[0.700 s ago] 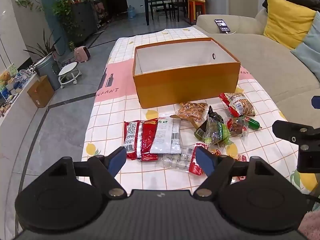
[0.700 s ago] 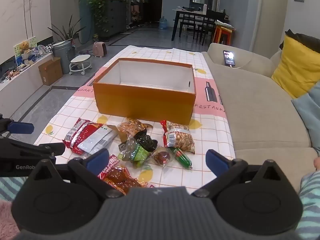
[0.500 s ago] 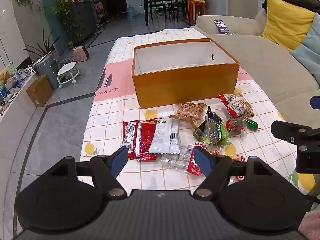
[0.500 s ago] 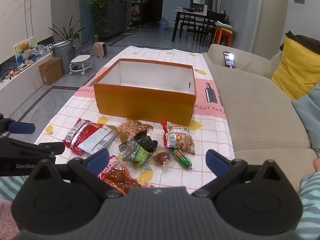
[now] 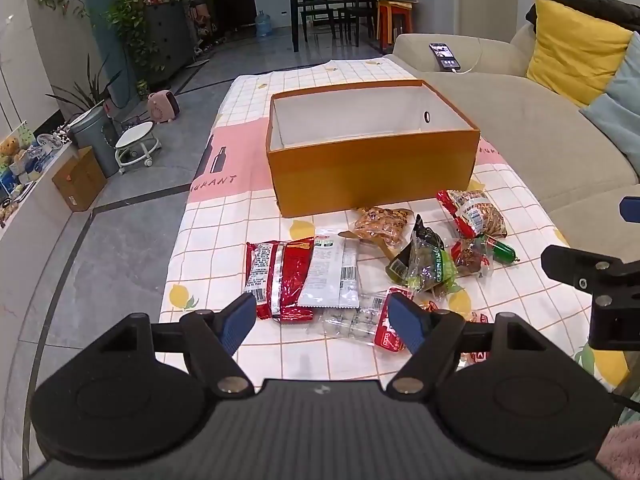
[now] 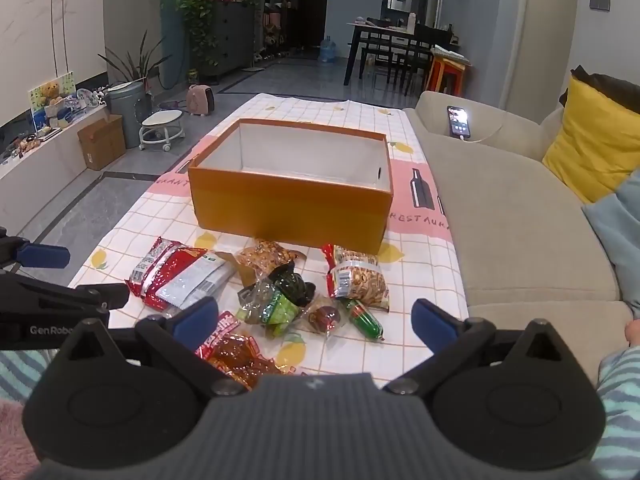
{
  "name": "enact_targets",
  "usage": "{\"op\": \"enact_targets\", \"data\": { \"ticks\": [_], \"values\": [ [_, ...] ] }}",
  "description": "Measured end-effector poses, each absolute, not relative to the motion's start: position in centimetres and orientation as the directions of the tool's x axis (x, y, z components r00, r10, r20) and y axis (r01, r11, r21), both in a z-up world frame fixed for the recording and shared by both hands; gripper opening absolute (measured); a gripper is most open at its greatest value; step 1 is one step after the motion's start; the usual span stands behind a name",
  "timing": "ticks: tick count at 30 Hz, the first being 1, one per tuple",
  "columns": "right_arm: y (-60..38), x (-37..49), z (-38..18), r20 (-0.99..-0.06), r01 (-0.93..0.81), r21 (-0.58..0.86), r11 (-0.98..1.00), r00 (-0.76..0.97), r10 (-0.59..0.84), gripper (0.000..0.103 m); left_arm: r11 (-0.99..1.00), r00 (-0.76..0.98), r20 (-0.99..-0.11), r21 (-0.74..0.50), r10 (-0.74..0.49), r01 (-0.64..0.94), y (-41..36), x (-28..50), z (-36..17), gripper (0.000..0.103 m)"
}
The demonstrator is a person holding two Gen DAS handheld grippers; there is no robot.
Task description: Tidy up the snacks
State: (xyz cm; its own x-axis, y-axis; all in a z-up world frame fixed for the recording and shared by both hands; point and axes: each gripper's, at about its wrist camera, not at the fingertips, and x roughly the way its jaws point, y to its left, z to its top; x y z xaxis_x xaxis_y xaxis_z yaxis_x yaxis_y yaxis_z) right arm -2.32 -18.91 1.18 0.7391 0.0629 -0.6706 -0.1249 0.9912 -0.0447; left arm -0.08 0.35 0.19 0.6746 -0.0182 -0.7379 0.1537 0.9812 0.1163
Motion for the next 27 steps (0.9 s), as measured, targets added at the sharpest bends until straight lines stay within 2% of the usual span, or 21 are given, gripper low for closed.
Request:
{"op": "enact_targets", "data": {
  "ticks": [27],
  "values": [
    [-18.95, -2.71, 1.38, -0.665, -0.134, -0.055, 0.989, 0.744, 0.064, 0.099, 0.983, 0.678, -0.735, 0.113, -0.016, 0.146, 0.45, -0.17, 0.35, 0.088]
  ]
}}
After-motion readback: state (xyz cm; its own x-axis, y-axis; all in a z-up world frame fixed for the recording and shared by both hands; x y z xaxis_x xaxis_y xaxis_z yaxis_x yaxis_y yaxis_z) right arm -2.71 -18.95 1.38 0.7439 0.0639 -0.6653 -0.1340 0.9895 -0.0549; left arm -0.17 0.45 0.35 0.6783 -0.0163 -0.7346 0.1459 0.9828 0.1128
